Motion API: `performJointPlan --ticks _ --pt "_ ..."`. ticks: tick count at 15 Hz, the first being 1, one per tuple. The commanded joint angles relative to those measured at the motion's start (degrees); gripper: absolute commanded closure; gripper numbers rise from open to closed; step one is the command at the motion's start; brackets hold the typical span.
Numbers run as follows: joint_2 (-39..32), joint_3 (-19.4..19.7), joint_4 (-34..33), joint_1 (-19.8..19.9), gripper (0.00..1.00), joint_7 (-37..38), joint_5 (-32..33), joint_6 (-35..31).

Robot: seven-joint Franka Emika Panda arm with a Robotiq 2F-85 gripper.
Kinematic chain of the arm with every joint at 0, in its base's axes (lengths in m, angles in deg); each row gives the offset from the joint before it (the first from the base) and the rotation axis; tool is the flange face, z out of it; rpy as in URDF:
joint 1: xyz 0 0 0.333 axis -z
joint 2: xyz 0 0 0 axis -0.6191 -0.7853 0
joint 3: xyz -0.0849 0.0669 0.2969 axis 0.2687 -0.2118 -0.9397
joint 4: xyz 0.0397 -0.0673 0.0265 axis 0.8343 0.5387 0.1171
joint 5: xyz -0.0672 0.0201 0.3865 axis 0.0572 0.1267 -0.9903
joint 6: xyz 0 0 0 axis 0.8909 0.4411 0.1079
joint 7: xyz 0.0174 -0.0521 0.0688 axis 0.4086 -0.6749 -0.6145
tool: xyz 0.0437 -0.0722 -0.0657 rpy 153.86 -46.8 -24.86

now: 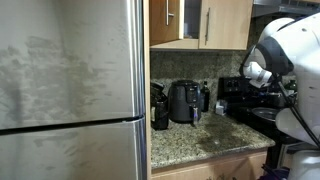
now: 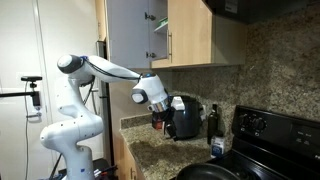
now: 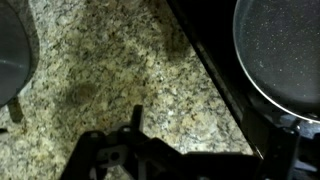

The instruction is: Put the can in the cabinet, then close the right cabinet door, then move the salt bottle towards you

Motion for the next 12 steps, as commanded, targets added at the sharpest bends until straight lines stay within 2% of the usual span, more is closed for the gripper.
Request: performJointPlan --ticks 1,3,4,5,7,9,10,12 --pt "-0.8 -15.9 -2.6 10.7 0.0 -0.1 -16.2 -10.1" --pt "0.8 -25.5 -4.3 17.8 0.0 -0.1 -26.5 -13.5" --pt "0.3 -18.8 -1.8 11.4 0.0 -0.1 -20.3 -11.4" --pt "0.6 -22.5 -2.6 14.1 0.0 -0.1 -23.4 -12.5" --pt "1.2 -25.2 -3.3 16.7 0.0 0.0 -25.1 -12.7" --pt "4.5 -25.6 -3.0 18.7 0.0 -0.3 -17.1 -11.0" --pt "-1.5 -23.0 -2.9 15.4 0.0 -0.9 -10.7 -13.6" --pt "-4.5 -21.9 -3.4 13.6 0.0 -4.8 -6.8 -16.7"
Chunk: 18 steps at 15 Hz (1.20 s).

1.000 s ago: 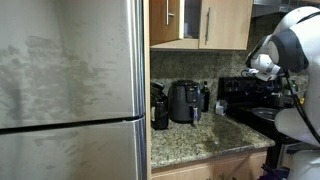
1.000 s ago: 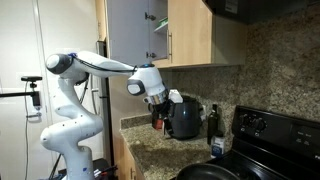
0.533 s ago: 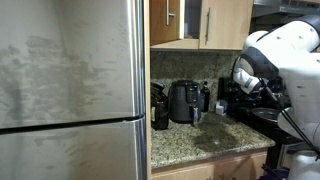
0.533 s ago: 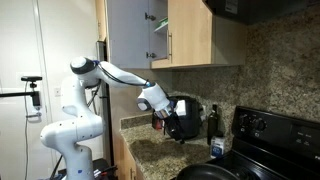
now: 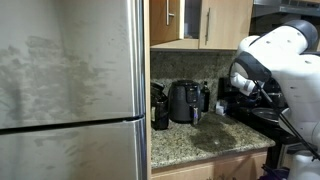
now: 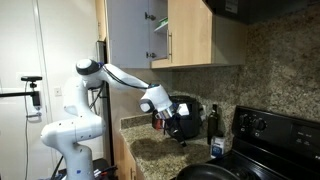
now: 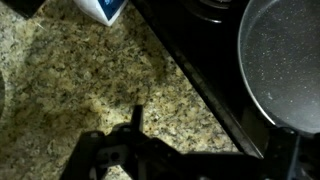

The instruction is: Put the can in the cabinet, then close the right cabinet door, then move the salt bottle towards you

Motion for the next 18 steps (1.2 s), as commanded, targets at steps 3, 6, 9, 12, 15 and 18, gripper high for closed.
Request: performJointPlan --ticks 3,6,9,12,15,18 --pt "-10.3 4.5 0.1 -6.6 0.0 -2.7 8.0 -10.0" --pt "-5.5 7.3 -2.0 -4.8 0.0 1.4 12.5 -2.8" --pt "-6.8 12.6 -4.7 -4.4 0.0 0.6 14.4 0.6" --pt "-9.6 10.6 -4.6 -6.8 0.0 -5.5 10.9 -9.1" --pt "-14.5 2.1 -10.5 -2.6 0.0 -5.8 11.9 -20.4" --pt "-15.5 -7.1 -15.5 6.2 0.0 0.2 20.4 -22.1"
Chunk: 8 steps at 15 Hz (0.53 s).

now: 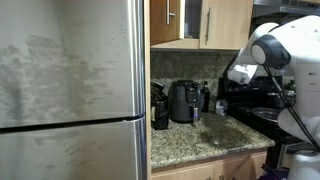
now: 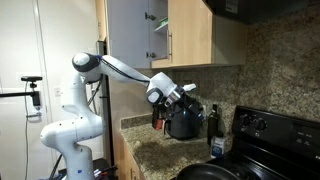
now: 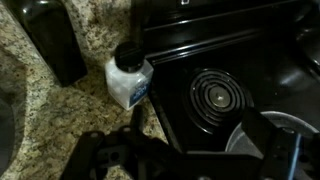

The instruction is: Put the can in the cabinet, then close the right cabinet door, then move the salt bottle towards you

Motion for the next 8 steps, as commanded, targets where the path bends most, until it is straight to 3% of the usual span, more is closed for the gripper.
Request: performJointPlan --ticks 1,2,6,8 --pt "-1.3 -9.3 -5.6 10.6 0.0 0.6 0.5 -2.7" --pt "-1.0 -5.5 -3.3 5.5 0.0 0.3 1.1 -1.1" --pt "-1.1 -9.7 -5.0 10.7 0.0 0.3 2.7 -0.3" --pt "-1.9 -15.2 -7.9 15.8 0.0 -0.1 4.8 7.2"
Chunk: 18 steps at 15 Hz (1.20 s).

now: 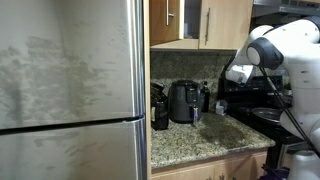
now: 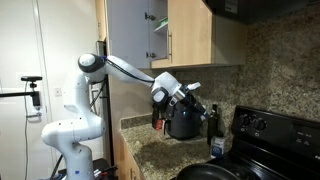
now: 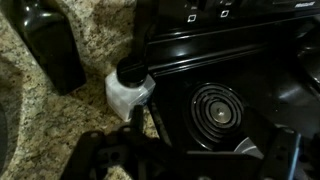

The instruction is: Put the can in the cabinet, then close the right cabinet door, then move the salt bottle towards you

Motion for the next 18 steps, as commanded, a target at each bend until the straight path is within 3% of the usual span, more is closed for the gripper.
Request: performJointPlan --ticks 1,3,5,6,7,9,10,13,16,17,18 --pt "0.9 -10.1 -4.2 9.6 0.0 0.0 1.2 9.7" --pt "1.1 -17.3 -7.8 16.3 0.0 0.0 0.7 14.3" --pt "10.6 -22.1 -12.2 23.4 0.0 0.0 -6.6 20.0" --pt "2.9 -18.4 -7.4 16.9 0.0 0.0 -1.8 14.7" --pt "4.8 -19.7 -8.3 18.8 0.0 -0.1 -2.6 15.5" --pt "5.6 -19.4 -8.3 18.3 0.0 0.0 -2.6 15.4" --pt "9.6 -19.2 -9.2 19.0 0.0 0.0 -5.9 16.5" --pt "14.8 -23.5 -13.8 26.0 0.0 -0.1 -15.6 22.7" --pt "20.7 -23.5 -15.2 27.4 0.0 -0.2 -25.8 25.1" --pt "26.9 -22.8 -23.8 33.8 0.0 -0.1 -29.4 31.6" --pt "29.5 -21.6 -24.8 34.4 0.0 -0.2 -32.7 32.8"
